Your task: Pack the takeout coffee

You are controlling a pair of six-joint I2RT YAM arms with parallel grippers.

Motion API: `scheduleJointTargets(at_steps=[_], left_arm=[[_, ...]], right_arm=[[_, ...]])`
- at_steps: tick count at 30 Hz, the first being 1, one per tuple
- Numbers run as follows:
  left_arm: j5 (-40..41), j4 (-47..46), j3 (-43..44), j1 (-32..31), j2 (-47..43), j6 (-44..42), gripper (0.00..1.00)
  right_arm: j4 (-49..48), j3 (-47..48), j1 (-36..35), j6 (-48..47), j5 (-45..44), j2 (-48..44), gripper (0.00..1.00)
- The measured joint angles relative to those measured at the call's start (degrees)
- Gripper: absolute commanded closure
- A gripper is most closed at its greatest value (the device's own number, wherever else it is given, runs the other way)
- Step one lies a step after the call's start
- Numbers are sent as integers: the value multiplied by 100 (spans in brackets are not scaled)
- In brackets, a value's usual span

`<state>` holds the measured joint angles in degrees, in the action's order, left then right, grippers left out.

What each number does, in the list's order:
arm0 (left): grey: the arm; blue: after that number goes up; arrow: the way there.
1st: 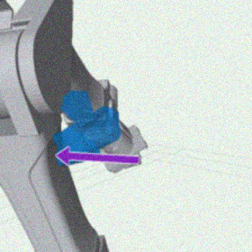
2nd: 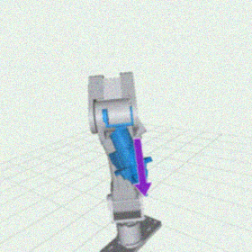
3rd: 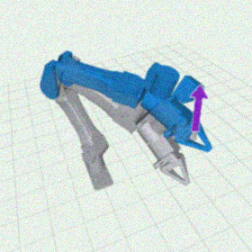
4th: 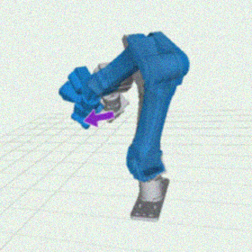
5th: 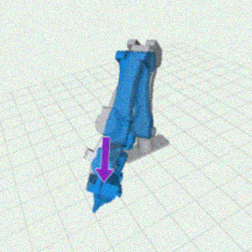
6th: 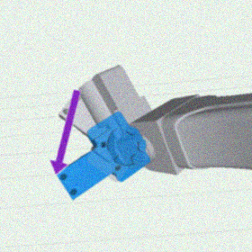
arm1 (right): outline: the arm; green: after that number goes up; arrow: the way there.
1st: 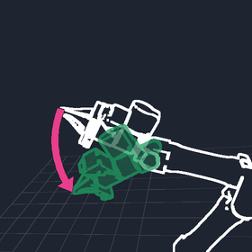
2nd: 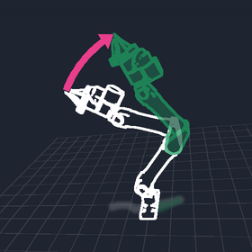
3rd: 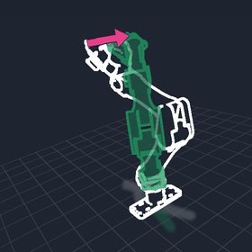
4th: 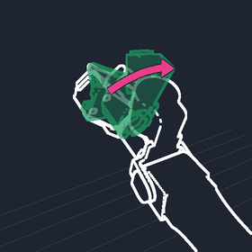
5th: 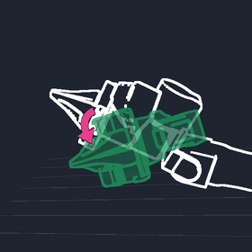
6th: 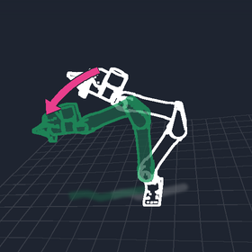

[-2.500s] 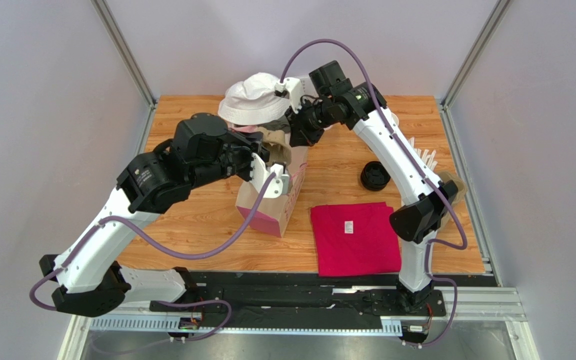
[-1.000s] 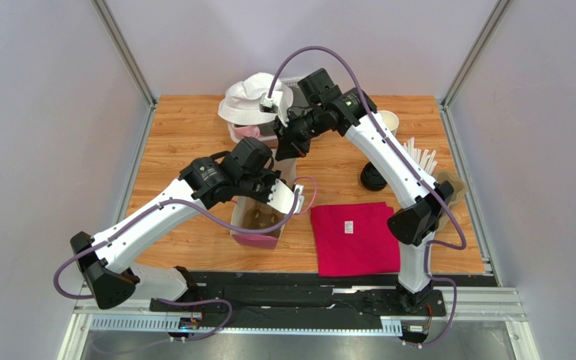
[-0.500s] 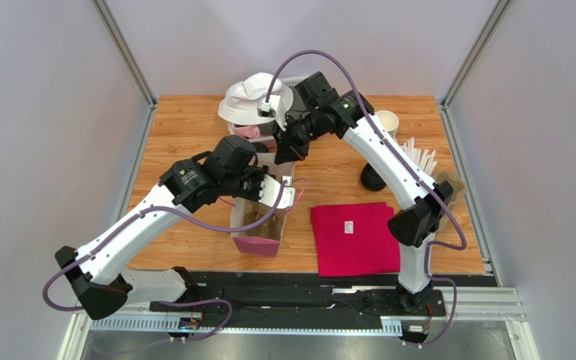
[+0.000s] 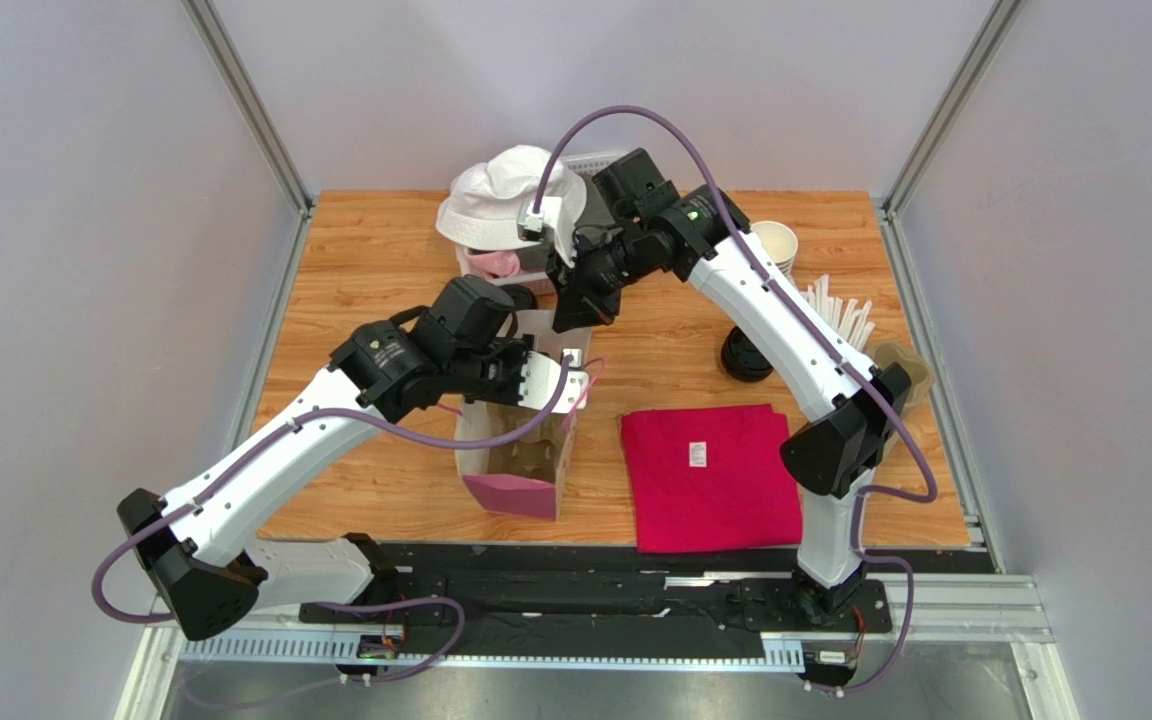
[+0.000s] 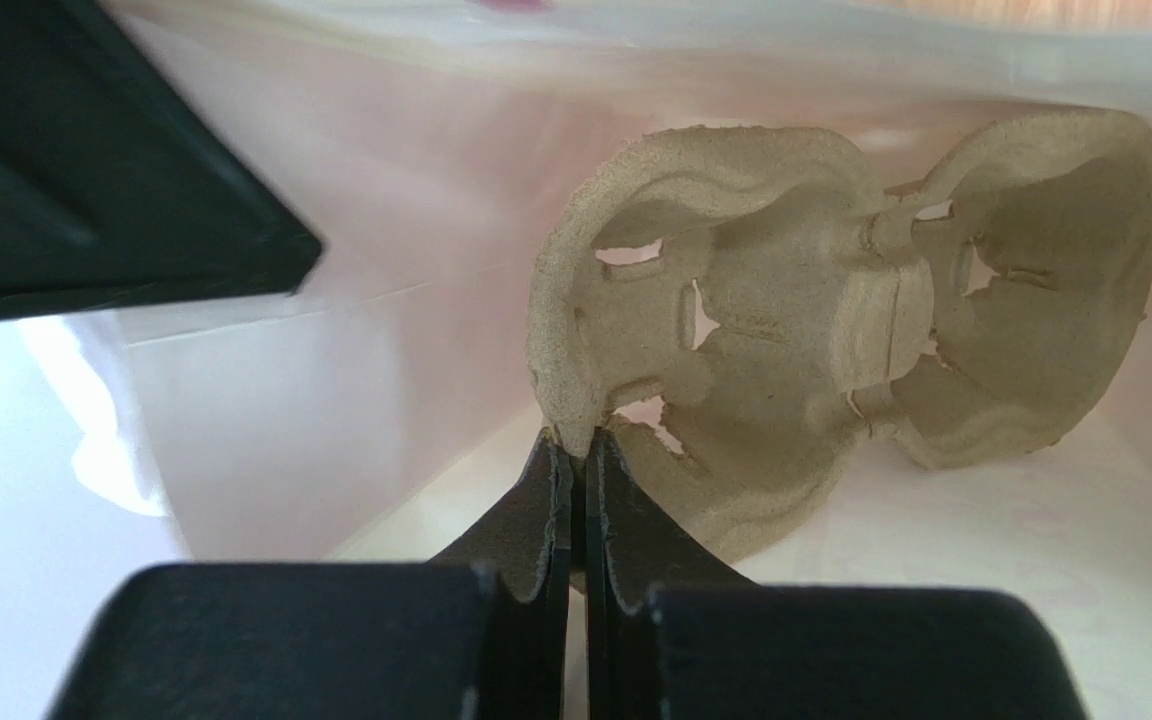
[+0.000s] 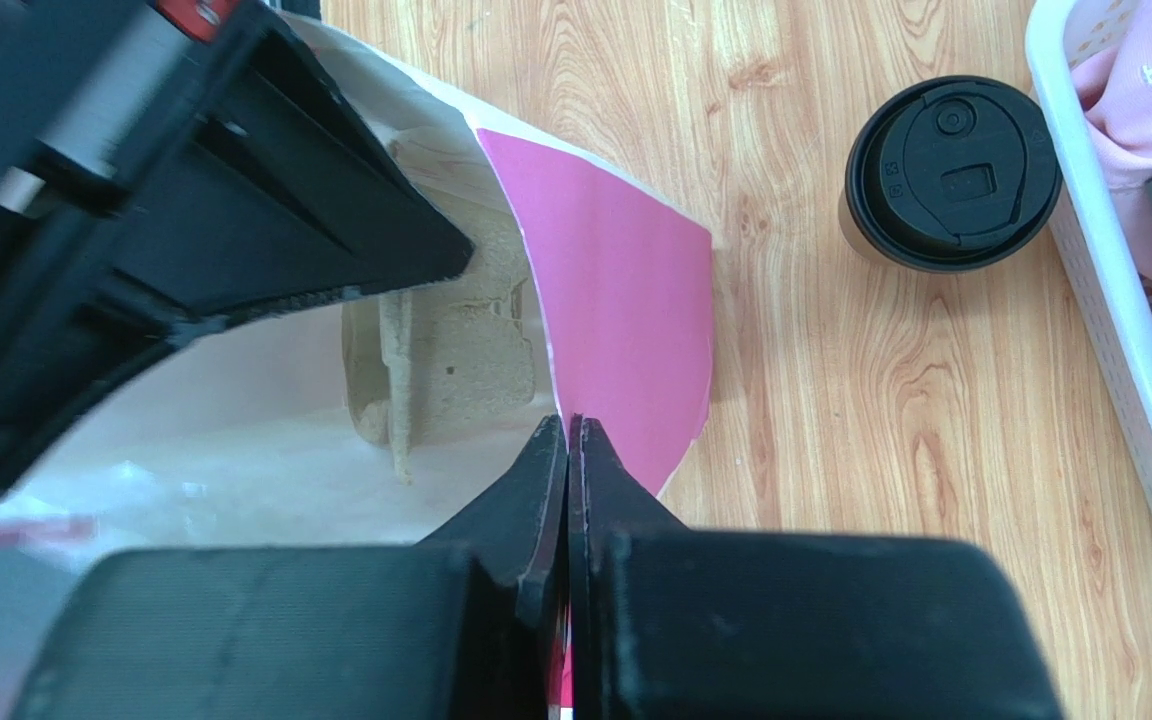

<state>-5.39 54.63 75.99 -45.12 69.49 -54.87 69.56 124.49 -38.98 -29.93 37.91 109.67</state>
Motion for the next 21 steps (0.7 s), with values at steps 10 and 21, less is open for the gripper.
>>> scheduleJointTargets(at_steps=[10,21], left_arm=[[-17,-262,-315,0,103,-280,100],[-149,-595,-586,0,345,-544,100]], right_arm=[[4,7,0,0,-15,-2,100],[13,81,0,2,-61,0,100]])
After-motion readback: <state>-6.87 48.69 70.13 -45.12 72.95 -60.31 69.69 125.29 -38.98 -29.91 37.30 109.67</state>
